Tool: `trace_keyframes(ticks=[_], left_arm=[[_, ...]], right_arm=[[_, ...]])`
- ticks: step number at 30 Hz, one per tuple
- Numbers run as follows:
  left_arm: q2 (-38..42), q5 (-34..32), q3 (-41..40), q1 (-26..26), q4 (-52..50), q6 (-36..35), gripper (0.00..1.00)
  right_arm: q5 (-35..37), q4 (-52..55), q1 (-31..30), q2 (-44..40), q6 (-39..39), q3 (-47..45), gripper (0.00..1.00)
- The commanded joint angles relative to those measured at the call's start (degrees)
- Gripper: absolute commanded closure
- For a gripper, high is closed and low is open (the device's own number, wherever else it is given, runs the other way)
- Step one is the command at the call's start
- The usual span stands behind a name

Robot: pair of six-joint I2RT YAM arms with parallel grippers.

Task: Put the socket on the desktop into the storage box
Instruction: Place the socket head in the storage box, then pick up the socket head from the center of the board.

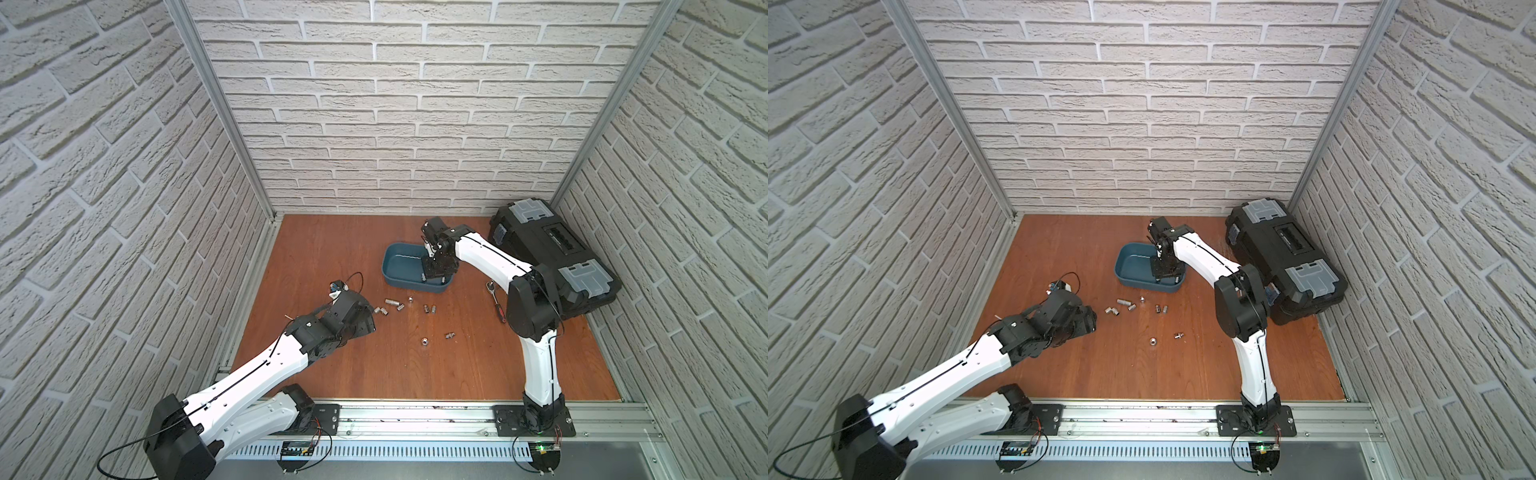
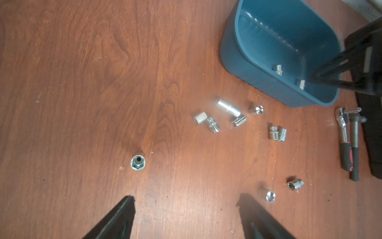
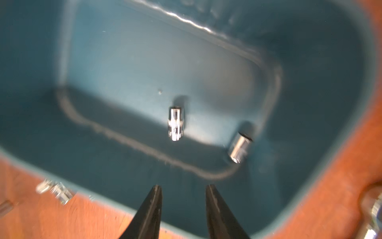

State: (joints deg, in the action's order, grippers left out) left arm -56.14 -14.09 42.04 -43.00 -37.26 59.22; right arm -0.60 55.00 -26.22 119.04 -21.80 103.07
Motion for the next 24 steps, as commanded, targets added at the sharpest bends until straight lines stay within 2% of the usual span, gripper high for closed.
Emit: trace_keyframes(ticks=[1, 10, 18, 24], left_arm=[[-1.2, -1.0, 2.0, 0.5, -3.1, 0.4, 0.17], [-6.7, -2.8, 8.3, 0.5, -11.8, 0.0, 0.17], [-10.6, -2.1, 10.4, 2.6, -15.4, -0.9, 0.17], [-12.2, -0.8, 10.8, 4.8, -16.3, -1.7, 0.18]], right_arm=[[-2.1, -3.9, -0.8, -7.7, -0.7, -4.6, 0.58], [-10.1, -13.9, -4.3, -25.3, -1.0, -23.3, 0.53], [-15.7, -22.7, -11.3, -39.8, 0.4, -39.4, 0.49], [-17.8, -28.2, -16.3, -46.9, 0.8, -48.0, 0.49]])
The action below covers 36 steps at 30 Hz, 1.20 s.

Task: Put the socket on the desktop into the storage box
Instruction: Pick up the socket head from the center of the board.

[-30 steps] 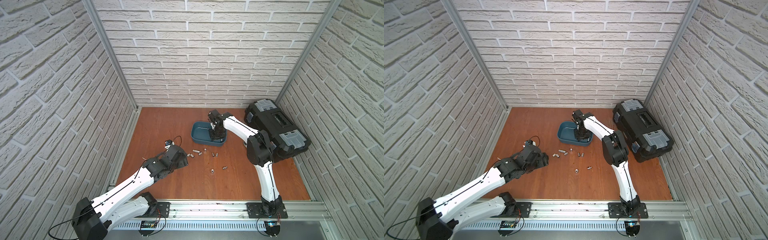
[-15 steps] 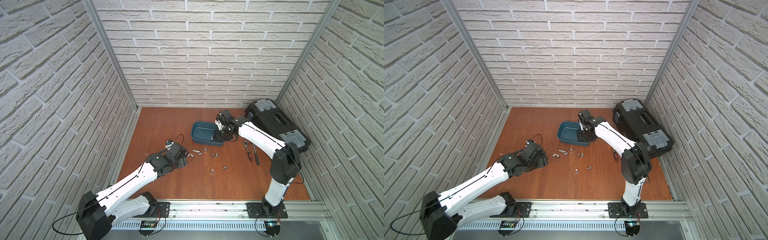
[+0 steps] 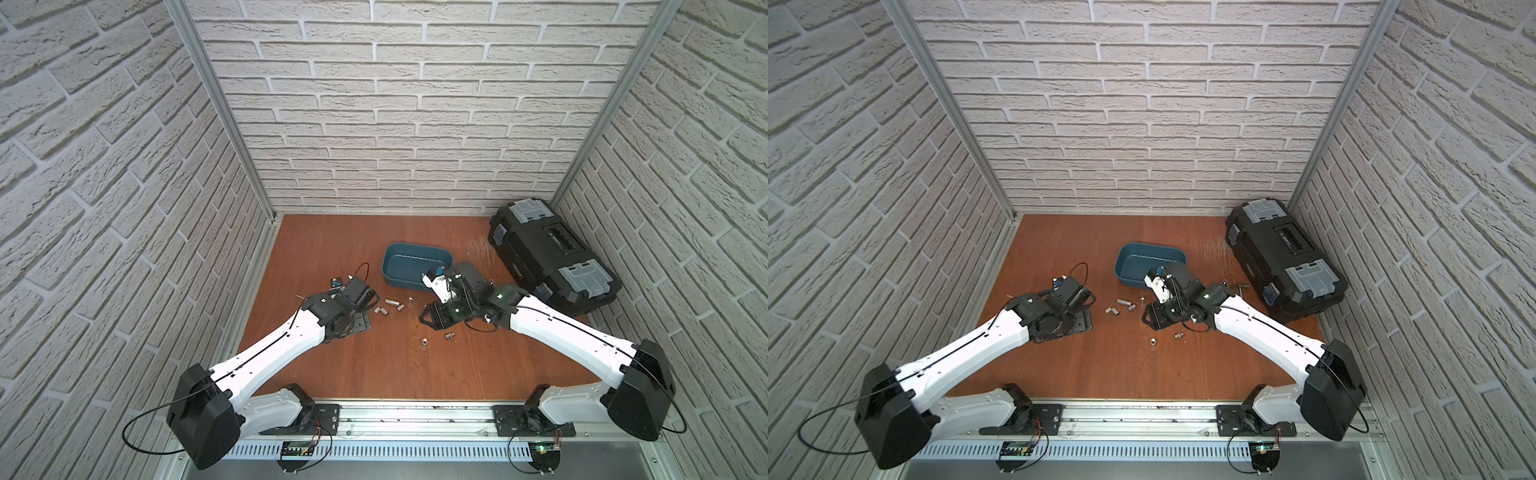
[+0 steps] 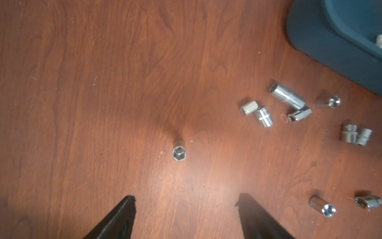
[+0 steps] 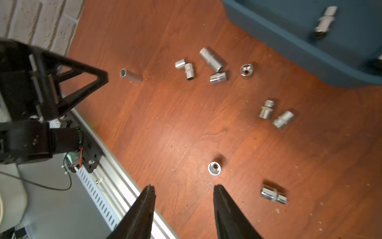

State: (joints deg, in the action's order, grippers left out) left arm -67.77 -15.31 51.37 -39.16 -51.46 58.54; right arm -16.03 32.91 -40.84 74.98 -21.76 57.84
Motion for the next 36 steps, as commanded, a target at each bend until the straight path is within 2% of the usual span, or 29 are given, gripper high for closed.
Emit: trace_keyframes(ticks=[1, 6, 17, 36], left_arm=[[-0.8, 0.6, 1.4, 1.2, -2.2, -1.2, 0.18], [-3.6, 1.7, 1.8, 1.9, -2.6, -1.8, 0.21], [-7.9, 3.0, 1.5, 3.7, 0.0, -3.4, 0.3], [-13.7, 6.5, -0.9, 8.5, 6.2, -6.3, 0.43]], right_arm=[[-2.5, -7.2, -2.5, -3.6, 0.8, -3.9, 0.49], [-0.4, -10.1, -6.8, -6.2, 0.6, -6.8, 0.48], [1.8, -12.1, -11.7, -4.0, -0.6, -7.0, 0.48], [3.2, -11.8, -12.4, -3.4, -0.9, -7.0, 0.48]])
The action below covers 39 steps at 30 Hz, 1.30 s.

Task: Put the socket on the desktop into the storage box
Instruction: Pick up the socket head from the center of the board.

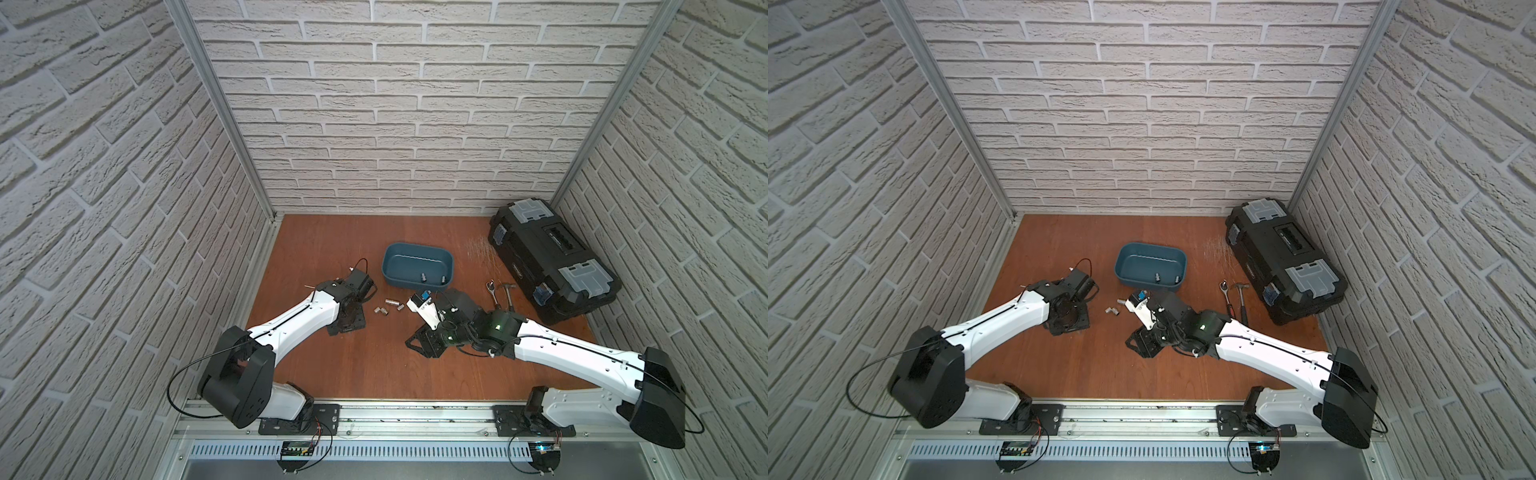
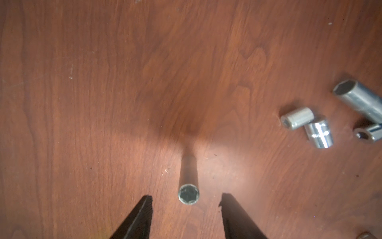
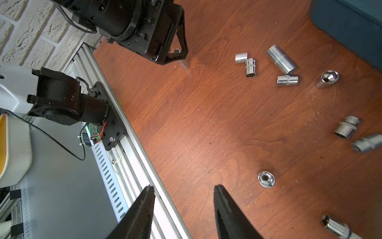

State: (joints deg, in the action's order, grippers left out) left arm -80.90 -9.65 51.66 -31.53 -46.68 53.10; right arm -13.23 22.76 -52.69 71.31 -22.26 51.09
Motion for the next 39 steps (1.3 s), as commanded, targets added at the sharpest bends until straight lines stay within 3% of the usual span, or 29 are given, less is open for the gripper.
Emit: trace_keyframes(ticks=[1, 15, 26, 39], left_arm=[[-0.8, 0.9, -1.5, 1.1, 1.8, -0.9, 0.44], [-4.0, 2.1, -2.5, 2.0, 4.7, -1.3, 0.59], [-3.4, 2.6, -3.3, 2.2, 5.0, -1.1, 0.84], [-2.5, 2.3, 0.9, 0.0, 2.4, -1.5, 0.88]], right_arm=[[0.5, -1.5, -0.5, 0.2, -0.3, -0.1, 0.48], [1.3, -0.5, -0.6, -0.5, 0.0, 0.1, 0.49], [1.9, -0.9, -0.6, -1.3, -0.5, -0.9, 0.48], [3.3, -1.2, -0.4, -1.4, -2.9, -1.7, 0.49]])
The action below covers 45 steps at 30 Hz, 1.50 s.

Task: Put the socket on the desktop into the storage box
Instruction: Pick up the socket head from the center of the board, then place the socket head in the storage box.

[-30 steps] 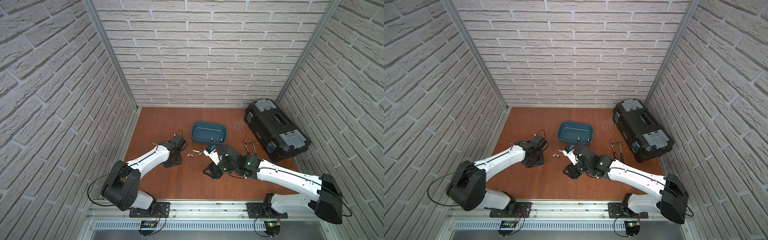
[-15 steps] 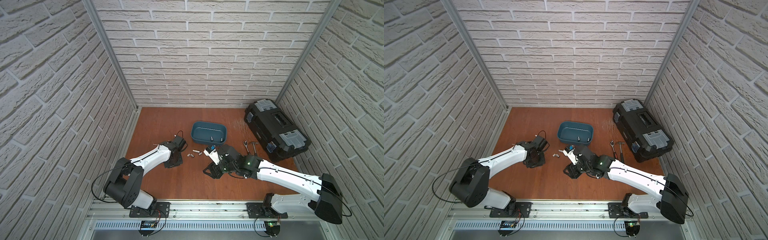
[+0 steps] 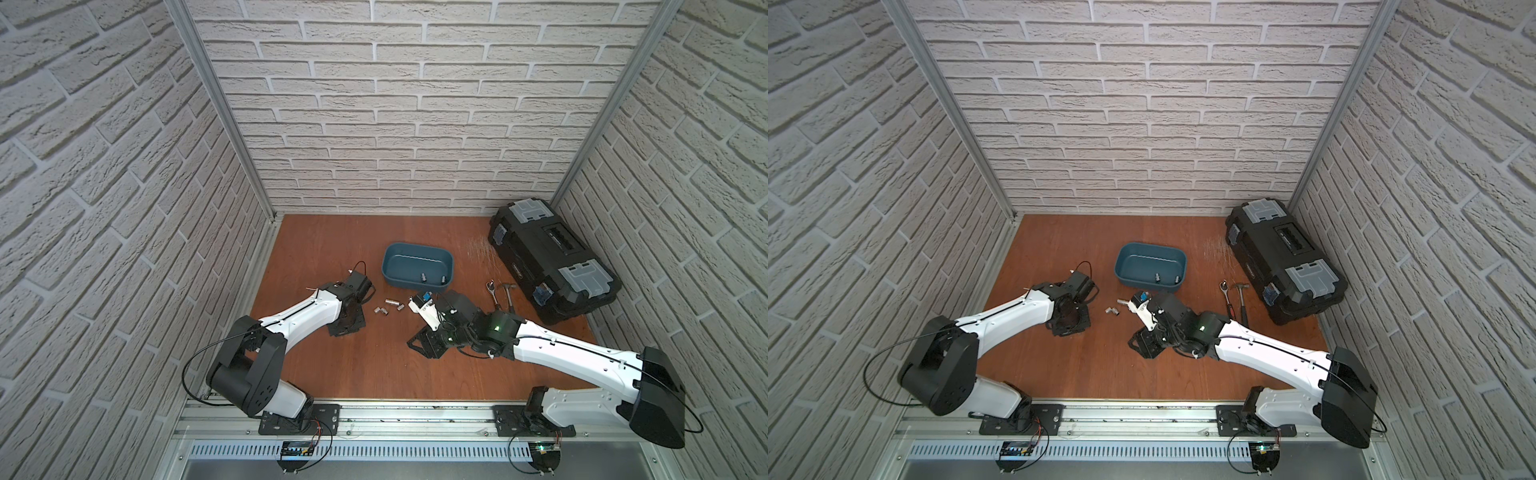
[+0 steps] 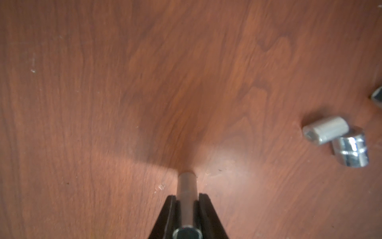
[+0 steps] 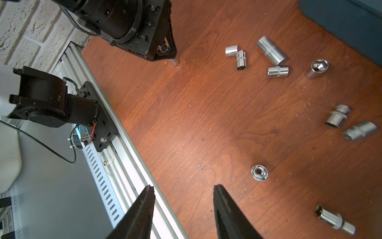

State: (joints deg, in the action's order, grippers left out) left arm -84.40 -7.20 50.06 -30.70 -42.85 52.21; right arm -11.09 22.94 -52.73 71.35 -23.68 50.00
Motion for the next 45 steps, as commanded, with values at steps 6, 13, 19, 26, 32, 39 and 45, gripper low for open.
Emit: trace_keyframes(ticks=[6, 13, 19, 26, 32, 39, 45], left_arm=[[-1.9, 0.3, 8.4, -2.2, -1.9, -1.6, 0.89], [-8.2, 1.4, 17.7, -4.2, -2.0, -2.8, 0.89], [-14.5, 3.1, 26.7, -5.2, -1.9, -3.9, 0.89], [-22.8, 5.6, 39.3, -5.4, -2.2, -5.6, 0.89], [-30.9, 8.2, 50.5, -4.6, -2.9, -6.7, 0.89], [-38.9, 13.2, 59.4, -3.0, -1.0, -6.5, 0.89], [-44.2, 17.4, 63.8, -1.9, 0.3, -6.8, 0.86]], right_arm=[[3.8, 1.0, 1.4, -2.3, -3.6, -0.4, 0.48], [4.3, 3.7, 6.2, -4.9, -4.8, -0.3, 0.48], [4.3, 6.3, 10.8, -7.0, -5.0, 0.1, 0.48], [3.2, 7.4, 14.9, -9.1, -5.9, -1.4, 0.48], [3.2, 7.9, 15.7, -10.5, -6.5, -2.6, 0.48], [3.9, 9.0, 16.2, -12.3, -6.7, -3.3, 0.48], [4.2, 9.8, 16.8, -12.9, -6.5, -3.1, 0.48]])
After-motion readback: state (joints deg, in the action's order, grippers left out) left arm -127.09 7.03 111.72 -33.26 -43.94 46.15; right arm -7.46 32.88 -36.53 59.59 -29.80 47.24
